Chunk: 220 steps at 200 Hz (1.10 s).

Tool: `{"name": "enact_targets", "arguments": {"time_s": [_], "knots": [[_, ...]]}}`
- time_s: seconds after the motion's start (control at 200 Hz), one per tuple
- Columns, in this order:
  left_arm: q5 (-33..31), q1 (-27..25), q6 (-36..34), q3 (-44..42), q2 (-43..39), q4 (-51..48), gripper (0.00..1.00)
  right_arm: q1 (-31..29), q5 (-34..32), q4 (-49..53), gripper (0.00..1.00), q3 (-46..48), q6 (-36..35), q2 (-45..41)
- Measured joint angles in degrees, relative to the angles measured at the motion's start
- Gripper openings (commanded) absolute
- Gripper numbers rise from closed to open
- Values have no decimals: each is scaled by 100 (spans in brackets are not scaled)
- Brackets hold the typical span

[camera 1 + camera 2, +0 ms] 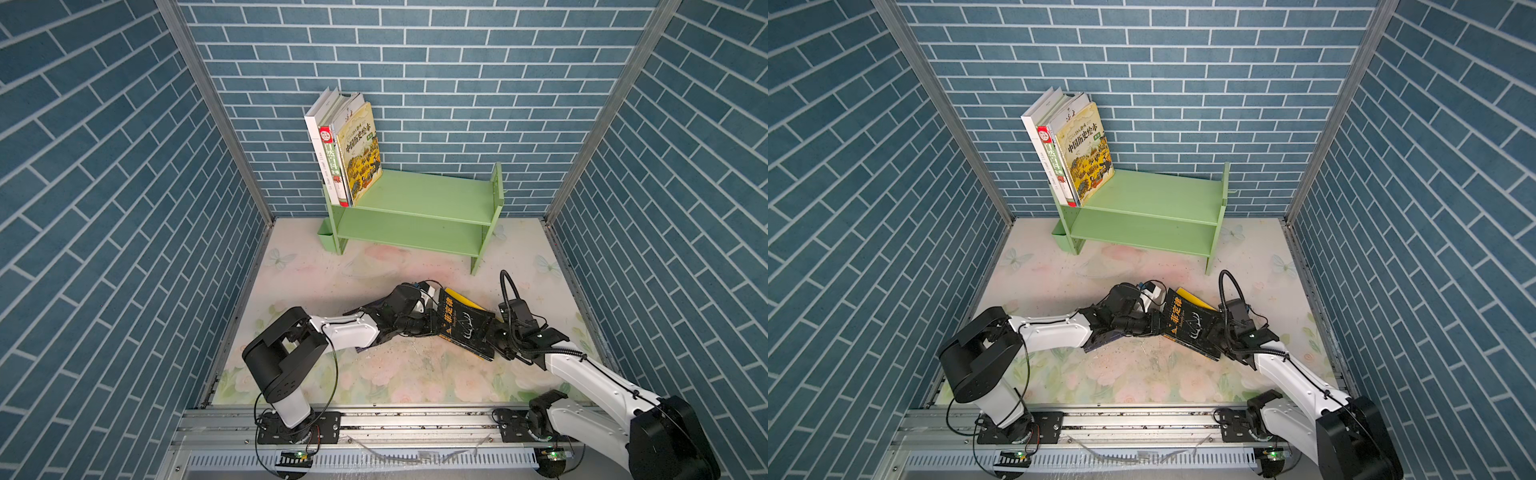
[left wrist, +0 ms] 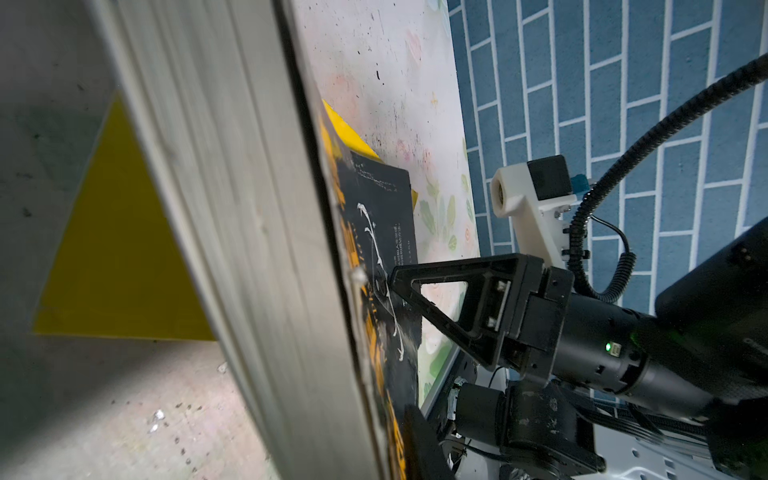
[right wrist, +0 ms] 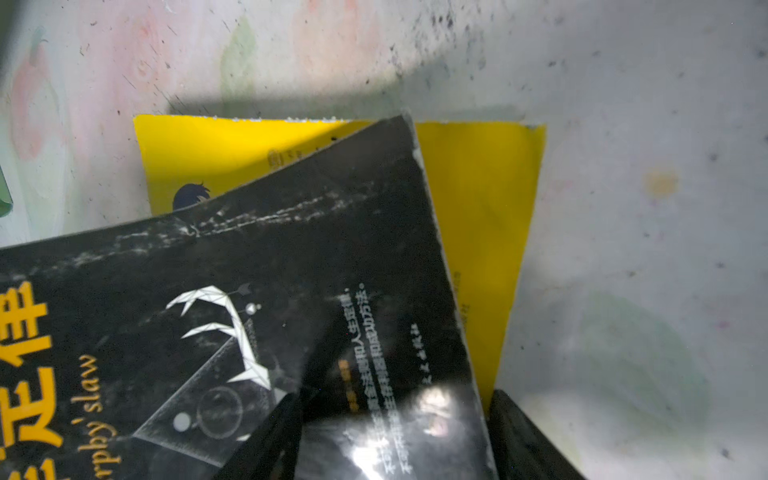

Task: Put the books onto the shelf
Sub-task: 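Lift the black book upright off the yellow book with both grippers, then carry the black book toward the green shelf with both grippers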

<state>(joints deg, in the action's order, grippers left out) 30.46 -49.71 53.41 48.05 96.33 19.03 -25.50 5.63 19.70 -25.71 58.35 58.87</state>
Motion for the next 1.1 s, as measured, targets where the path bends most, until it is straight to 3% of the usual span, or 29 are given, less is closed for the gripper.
{"name": "enact_targets", "arguments": {"time_s": [0.23, 0.605, 0.81, 0.945, 1.1], "knots": [[-96, -22, -295, 116, -164, -417, 17, -11, 2, 33, 79, -11, -11, -197], [-584, 17, -1735, 1014, -1427, -2516, 13, -4, -433, 643, 90, -772, -450, -542], [-195, 850, -1814, 1091, -2319, -3056, 13, 7, -52, 160, 92, -1161, -887, -470], [-173, 1499, -2004, 1532, -2911, -3652, 13, 7, 553, -573, 93, -1655, -1106, -269], [-278, 1843, -2361, 2098, -3453, -4162, 13, 7, 1344, -1700, 93, -2194, -1185, 192]]}}
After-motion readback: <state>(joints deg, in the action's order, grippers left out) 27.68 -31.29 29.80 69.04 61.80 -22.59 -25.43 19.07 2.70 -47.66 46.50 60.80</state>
